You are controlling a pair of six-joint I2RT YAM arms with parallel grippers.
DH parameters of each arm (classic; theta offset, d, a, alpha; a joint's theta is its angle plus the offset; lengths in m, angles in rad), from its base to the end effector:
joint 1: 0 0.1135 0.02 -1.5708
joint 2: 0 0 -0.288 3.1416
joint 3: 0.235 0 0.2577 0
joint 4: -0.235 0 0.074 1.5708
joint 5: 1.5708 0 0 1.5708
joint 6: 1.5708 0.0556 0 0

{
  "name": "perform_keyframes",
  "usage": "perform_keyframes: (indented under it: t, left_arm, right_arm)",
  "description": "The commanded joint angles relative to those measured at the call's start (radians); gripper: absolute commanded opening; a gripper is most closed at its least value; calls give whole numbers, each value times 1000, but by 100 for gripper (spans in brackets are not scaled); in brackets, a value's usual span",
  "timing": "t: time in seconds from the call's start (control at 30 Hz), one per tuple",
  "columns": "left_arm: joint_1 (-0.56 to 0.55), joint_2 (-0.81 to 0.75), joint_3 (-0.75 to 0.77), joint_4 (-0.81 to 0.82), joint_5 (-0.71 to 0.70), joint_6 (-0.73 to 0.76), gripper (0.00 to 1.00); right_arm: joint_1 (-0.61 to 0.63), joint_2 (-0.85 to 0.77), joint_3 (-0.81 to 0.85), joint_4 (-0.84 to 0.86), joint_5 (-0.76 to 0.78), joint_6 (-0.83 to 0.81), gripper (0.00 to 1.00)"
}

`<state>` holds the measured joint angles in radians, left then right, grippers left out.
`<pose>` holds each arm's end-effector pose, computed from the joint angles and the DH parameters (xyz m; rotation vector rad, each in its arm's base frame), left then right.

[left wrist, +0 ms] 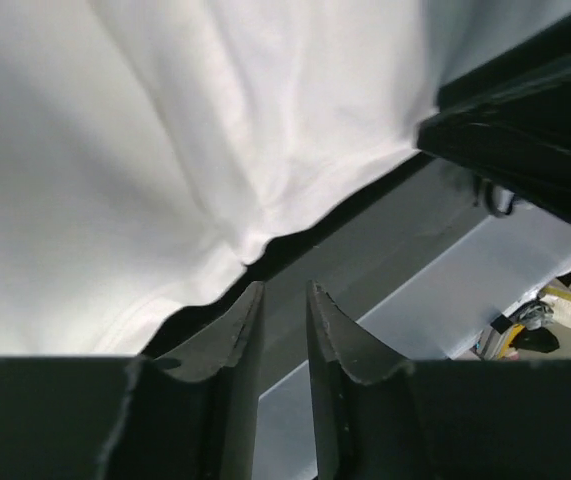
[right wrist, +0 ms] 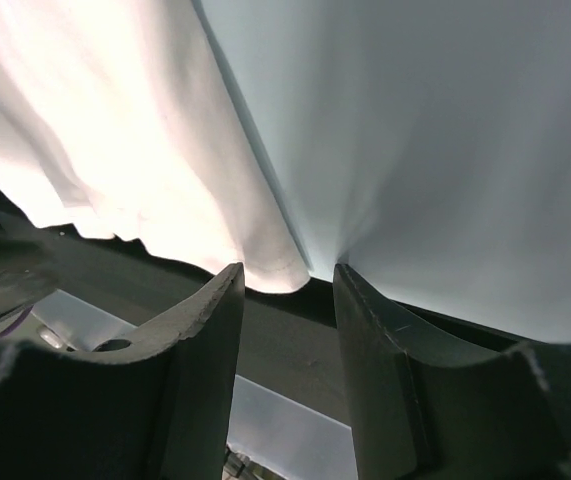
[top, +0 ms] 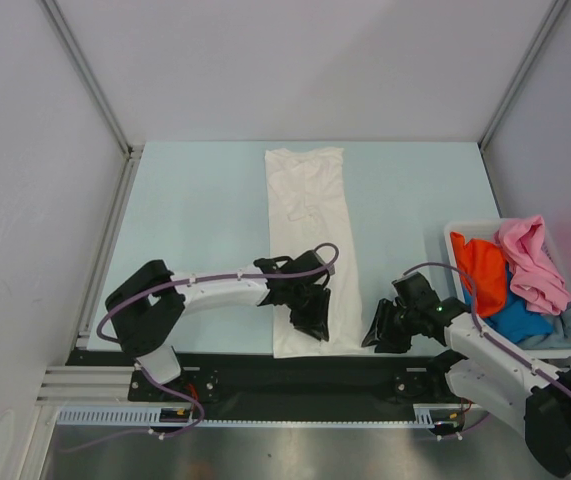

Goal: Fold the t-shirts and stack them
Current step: Fold the tshirt

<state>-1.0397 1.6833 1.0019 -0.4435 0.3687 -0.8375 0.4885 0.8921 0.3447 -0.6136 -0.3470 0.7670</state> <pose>0.1544 -0.3025 0.1749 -0.4264 -2.9541 0.8740 0.1101 0.0799 0.1426 0.2994 2.9005 0.7690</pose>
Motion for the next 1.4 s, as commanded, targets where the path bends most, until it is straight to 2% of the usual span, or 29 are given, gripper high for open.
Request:
perform_keyframes:
  t: [0.0, 0.2, 0.53, 0.97, 1.07, 1.17, 1.2, 1.3, 1.37]
  left_arm:
    - [-2, -65, 98, -27, -20, 60, 27]
    - [-2, 42, 201, -8, 15, 87, 23]
    - [-5, 136, 43, 121, 53, 69, 13]
    - [-8, 144, 0, 135, 29, 72, 12]
    - [-8, 144, 1, 129, 22, 75, 12]
    - [-8, 136, 3, 123, 18, 78, 12]
    - [-8, 135, 6, 118, 13, 80, 12]
    - [-8, 121, 23, 94, -5, 90, 12]
    - [-10, 109, 43, 68, -17, 100, 12]
  right_arm:
    - [-4, -10, 37, -63, 60, -5, 47]
    - [-5, -2, 56, -69, 72, -14, 47]
    - [-5, 51, 27, -3, 62, -26, 42]
    - [-5, 87, -42, 87, 8, -15, 41]
    - [-5, 85, -49, 92, 13, -15, 38]
    - [-5, 84, -53, 95, 11, -14, 26]
    - [-5, 82, -53, 94, 13, -12, 18]
    - [-5, 70, -53, 87, 13, -12, 2]
    - [-5, 58, -53, 77, 11, -15, 0]
